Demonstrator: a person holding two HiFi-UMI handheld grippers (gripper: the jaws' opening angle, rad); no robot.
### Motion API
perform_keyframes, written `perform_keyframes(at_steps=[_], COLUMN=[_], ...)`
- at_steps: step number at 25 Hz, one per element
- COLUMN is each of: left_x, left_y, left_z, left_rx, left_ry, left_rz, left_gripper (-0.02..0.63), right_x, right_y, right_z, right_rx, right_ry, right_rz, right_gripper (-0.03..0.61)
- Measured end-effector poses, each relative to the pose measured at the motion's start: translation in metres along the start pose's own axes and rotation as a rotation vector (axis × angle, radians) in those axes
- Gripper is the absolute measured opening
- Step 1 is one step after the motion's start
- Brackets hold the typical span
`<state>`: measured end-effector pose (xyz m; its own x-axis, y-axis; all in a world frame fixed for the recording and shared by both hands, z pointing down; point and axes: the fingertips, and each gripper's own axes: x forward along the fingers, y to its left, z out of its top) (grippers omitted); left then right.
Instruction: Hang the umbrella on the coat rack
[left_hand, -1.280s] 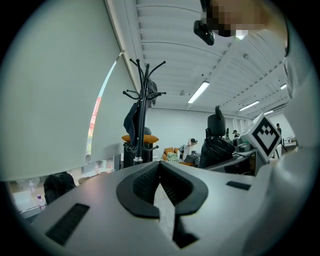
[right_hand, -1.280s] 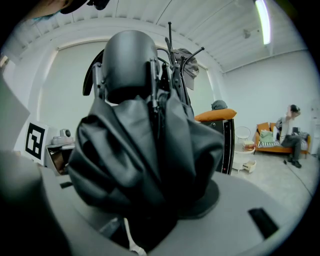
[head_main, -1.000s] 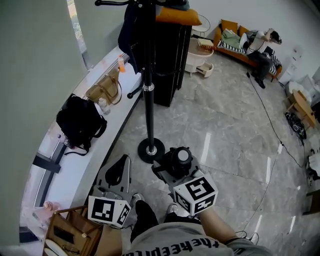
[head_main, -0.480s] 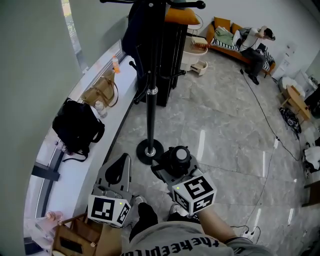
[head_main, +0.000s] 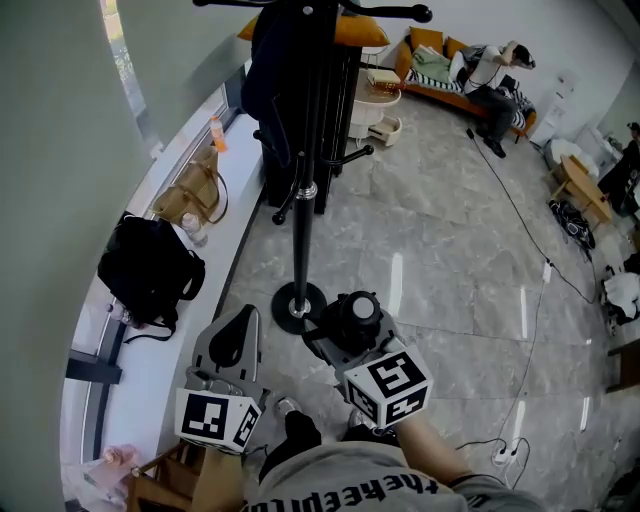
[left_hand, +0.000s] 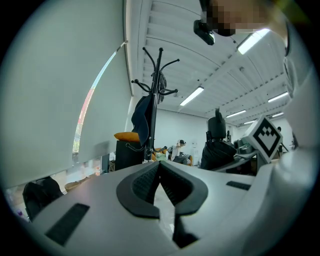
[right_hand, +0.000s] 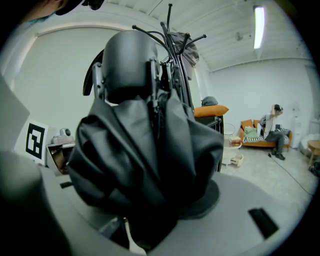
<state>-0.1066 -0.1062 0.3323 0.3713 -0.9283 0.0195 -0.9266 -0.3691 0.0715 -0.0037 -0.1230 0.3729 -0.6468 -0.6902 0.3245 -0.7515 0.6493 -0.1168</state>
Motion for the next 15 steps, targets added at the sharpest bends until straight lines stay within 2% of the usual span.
perform_keyframes(at_steps=[15], left_x=[0.024], left_y=[0.039], left_z=[0.0], left_rx=[0.006], left_ry=[0.005], left_rz=[-0.1], left_gripper=[0.015], right_x=[0.037], right_y=[-0.001], right_z=[0.007], right_rx=[0.027], right_ry=[-0.007], right_rz=[-0.103], right_gripper=[0.256])
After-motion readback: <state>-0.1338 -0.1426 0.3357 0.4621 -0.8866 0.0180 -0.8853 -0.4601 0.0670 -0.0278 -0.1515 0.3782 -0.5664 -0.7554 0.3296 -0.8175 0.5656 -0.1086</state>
